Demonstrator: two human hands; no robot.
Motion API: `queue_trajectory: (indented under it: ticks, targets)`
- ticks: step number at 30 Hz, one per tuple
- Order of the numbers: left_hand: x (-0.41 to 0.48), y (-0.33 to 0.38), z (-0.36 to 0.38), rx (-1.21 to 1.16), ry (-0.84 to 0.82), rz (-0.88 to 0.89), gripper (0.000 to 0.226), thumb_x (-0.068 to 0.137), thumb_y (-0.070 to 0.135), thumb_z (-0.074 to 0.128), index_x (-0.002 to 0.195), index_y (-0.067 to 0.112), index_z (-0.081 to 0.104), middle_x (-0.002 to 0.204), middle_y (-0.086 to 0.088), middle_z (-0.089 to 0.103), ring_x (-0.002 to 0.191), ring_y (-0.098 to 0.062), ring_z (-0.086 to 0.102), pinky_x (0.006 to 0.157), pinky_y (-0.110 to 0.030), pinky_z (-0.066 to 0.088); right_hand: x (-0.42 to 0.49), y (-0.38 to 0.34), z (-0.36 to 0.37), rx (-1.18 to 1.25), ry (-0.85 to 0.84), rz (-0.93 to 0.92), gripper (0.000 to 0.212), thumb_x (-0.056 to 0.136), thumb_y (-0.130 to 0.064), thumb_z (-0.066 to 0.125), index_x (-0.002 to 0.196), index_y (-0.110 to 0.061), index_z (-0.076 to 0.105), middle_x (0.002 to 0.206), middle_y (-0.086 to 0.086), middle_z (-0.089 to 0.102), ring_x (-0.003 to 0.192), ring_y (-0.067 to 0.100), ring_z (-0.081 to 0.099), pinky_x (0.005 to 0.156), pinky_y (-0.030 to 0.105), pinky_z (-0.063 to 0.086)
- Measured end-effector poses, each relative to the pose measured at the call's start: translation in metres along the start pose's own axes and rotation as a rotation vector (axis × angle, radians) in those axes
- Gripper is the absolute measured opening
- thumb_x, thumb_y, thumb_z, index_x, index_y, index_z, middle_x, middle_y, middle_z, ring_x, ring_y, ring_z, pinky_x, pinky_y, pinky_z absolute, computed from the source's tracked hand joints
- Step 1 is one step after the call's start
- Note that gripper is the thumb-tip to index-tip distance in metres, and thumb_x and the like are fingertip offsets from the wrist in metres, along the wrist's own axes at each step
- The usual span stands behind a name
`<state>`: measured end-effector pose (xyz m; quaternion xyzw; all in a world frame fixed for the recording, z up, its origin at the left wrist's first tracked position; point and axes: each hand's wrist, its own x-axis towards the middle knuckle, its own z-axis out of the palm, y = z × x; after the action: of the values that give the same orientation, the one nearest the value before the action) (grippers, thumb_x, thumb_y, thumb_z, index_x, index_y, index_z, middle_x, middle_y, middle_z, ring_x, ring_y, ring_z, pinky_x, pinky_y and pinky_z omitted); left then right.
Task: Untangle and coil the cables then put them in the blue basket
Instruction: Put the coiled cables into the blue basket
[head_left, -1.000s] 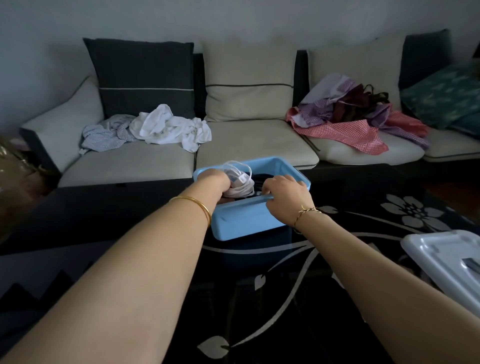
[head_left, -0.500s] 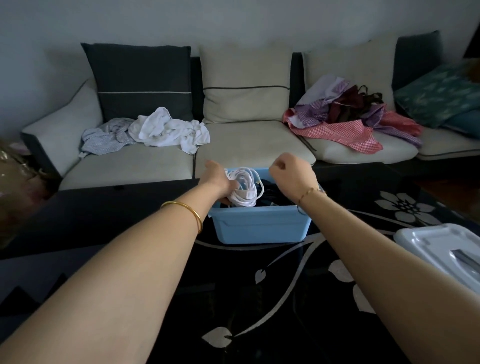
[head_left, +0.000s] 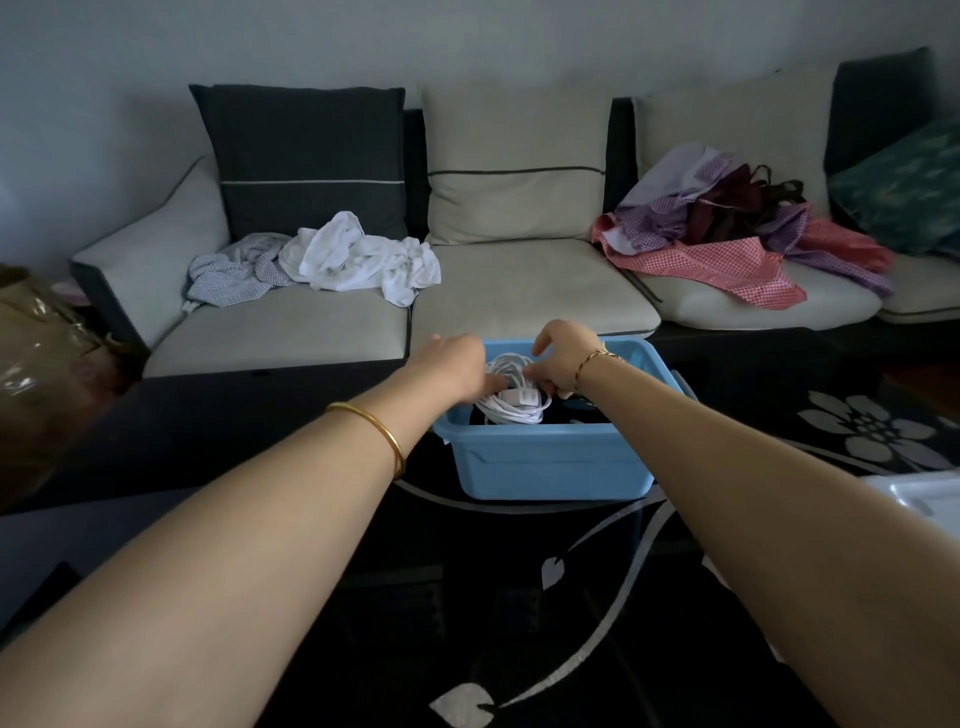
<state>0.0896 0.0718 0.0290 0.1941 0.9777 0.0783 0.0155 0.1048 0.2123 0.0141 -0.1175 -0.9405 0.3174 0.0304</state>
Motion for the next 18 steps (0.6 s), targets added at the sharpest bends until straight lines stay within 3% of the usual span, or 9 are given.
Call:
queue_trajectory:
  ticks: [3,6,9,10,14,18]
  targets:
    - [0.000,-0.007,0.002,0.044,0.042,0.019,0.058,0.089,0.054,0.055,0.120,0.005,0.049,0.125,-0.014,0.056,0.126,-0.032,0.039,0.083,-0.034,0.036,0.001,0.002,0.006,0.071,0.052,-0.042,0.021,0.087,0.000,0.059,0.099,-0.010,0.045,0.074,0.010,0.058,0.043,0.017,0.057,0.040,0.022,0.046]
    - [-0.001,-0.010,0.003,0.047,0.138,0.077,0.059,0.087,0.050,0.059,0.121,0.004,0.048,0.130,-0.016,0.046,0.124,-0.032,0.036,0.092,-0.037,0.038,0.004,0.000,0.007,-0.111,0.073,-0.093,0.005,0.086,-0.007,0.060,0.090,-0.009,0.058,0.083,0.013,0.068,0.058,0.020,0.058,0.049,0.019,0.043]
    - [-0.002,-0.012,0.000,0.137,0.079,0.118,0.054,0.091,0.053,0.050,0.115,0.005,0.055,0.127,-0.013,0.049,0.122,-0.030,0.038,0.093,-0.038,0.038,0.007,0.001,0.006,-0.177,0.048,-0.074,0.018,0.086,-0.015,0.063,0.070,-0.007,0.067,0.081,0.013,0.073,0.048,0.011,0.057,0.062,0.023,0.051]
    - [-0.003,-0.012,0.001,0.178,0.047,0.120,0.052,0.094,0.053,0.045,0.116,0.007,0.054,0.128,-0.012,0.048,0.123,-0.030,0.038,0.094,-0.040,0.036,0.007,0.001,0.007,-0.174,0.030,-0.056,0.019,0.086,-0.015,0.063,0.071,-0.004,0.069,0.078,0.014,0.073,0.047,0.010,0.059,0.068,0.028,0.056]
    - [-0.011,-0.014,0.016,0.234,-0.033,0.101,0.047,0.101,0.043,0.032,0.131,0.008,0.043,0.143,-0.011,0.036,0.135,-0.028,0.028,0.105,-0.046,0.028,0.003,-0.003,0.013,-0.215,0.003,-0.038,0.012,0.080,-0.006,0.064,0.078,0.000,0.074,0.077,0.015,0.073,0.073,0.025,0.070,0.077,0.035,0.058]
    - [-0.014,-0.017,0.015,0.130,-0.025,0.068,0.043,0.100,0.038,0.037,0.128,0.007,0.049,0.142,-0.012,0.037,0.133,-0.032,0.030,0.103,-0.046,0.032,-0.010,-0.005,-0.002,-0.045,-0.011,-0.031,0.020,0.081,0.003,0.056,0.095,0.003,0.070,0.088,0.017,0.072,0.075,0.024,0.067,0.080,0.035,0.057]
